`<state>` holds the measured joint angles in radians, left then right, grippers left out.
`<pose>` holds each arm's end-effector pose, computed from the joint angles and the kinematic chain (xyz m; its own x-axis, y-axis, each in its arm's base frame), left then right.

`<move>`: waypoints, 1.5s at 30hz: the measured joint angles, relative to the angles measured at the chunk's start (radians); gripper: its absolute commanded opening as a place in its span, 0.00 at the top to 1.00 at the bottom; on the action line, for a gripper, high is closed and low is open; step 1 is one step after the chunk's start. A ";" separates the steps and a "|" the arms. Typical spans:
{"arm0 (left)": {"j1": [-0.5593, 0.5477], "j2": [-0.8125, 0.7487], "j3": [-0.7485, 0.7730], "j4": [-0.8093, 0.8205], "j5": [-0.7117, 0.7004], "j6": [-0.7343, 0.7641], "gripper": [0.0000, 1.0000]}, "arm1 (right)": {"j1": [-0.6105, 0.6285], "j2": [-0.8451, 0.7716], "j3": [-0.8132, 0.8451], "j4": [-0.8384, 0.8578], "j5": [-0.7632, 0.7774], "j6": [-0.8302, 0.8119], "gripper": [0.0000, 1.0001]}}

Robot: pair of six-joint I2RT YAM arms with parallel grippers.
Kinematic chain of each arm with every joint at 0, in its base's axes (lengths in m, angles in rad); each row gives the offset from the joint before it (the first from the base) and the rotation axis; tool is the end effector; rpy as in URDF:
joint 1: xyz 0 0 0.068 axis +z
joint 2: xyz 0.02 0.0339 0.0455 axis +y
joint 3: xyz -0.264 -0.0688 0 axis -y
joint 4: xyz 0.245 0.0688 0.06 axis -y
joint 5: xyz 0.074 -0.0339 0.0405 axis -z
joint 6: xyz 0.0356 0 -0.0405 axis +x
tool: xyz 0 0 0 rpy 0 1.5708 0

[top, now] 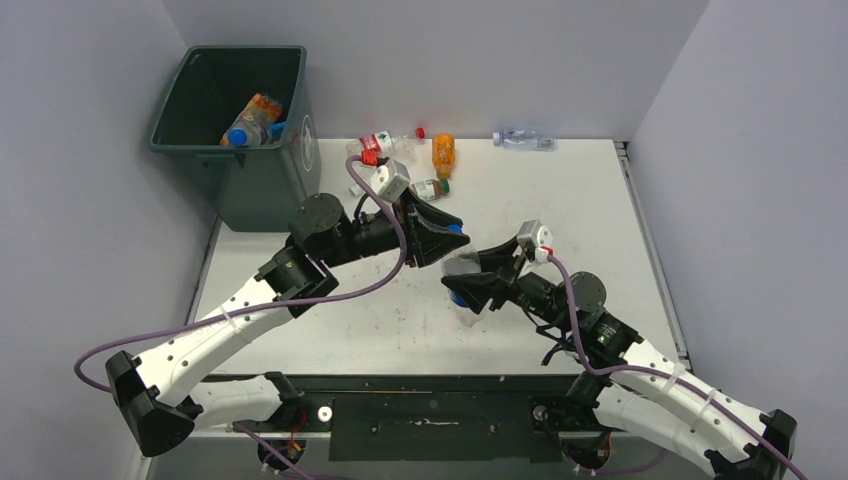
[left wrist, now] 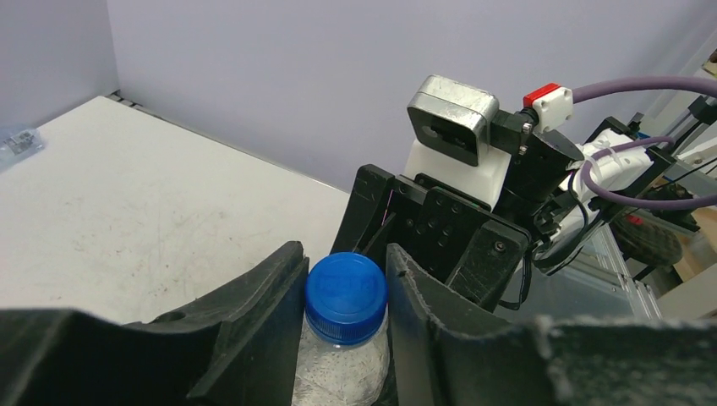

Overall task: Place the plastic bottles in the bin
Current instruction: Pick up the plastic bottle at the center of the board, then place the plastic bottle in the trash bin.

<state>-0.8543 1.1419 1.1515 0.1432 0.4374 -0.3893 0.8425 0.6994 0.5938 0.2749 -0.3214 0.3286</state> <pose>0.1591 -0.2057 0.4321 -0.2711 -0.2122 -0.9389 0.9243 0.2148 -0.3155 0.1075 0.1375 0.3355 -0.1893 0.2478 -0.9501 -0.9026 0.3372 0.2677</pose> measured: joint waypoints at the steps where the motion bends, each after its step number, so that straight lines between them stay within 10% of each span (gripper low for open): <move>1: 0.000 0.000 0.000 0.000 0.002 0.000 0.60 | 0.003 0.002 0.000 0.000 0.000 -0.001 0.77; 7: 0.000 0.010 0.000 -0.002 0.020 -0.006 0.42 | 0.008 0.005 0.001 0.000 0.001 -0.003 0.77; 13: 0.000 0.019 0.000 -0.003 0.030 -0.013 1.00 | 0.016 0.005 0.001 -0.002 0.007 -0.004 0.74; 18: 0.000 0.019 0.000 -0.004 0.031 -0.007 1.00 | 0.019 0.006 0.007 -0.011 0.014 -0.002 0.04; 25: 0.061 -0.011 0.077 -0.132 -0.074 0.065 1.00 | 0.022 -0.015 0.081 -0.103 0.019 0.011 0.10; 33: 0.469 -0.134 0.232 -0.026 -0.429 0.159 1.00 | 0.023 -0.200 0.115 -0.188 0.067 0.003 0.10; 45: 0.578 0.051 0.446 0.083 -0.741 0.375 1.00 | 0.023 -0.213 0.017 -0.204 0.122 0.006 0.10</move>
<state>-0.2760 1.1931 1.5974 0.2260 -0.3035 -0.0139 0.8658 0.4862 0.6106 0.0711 -0.1997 0.3344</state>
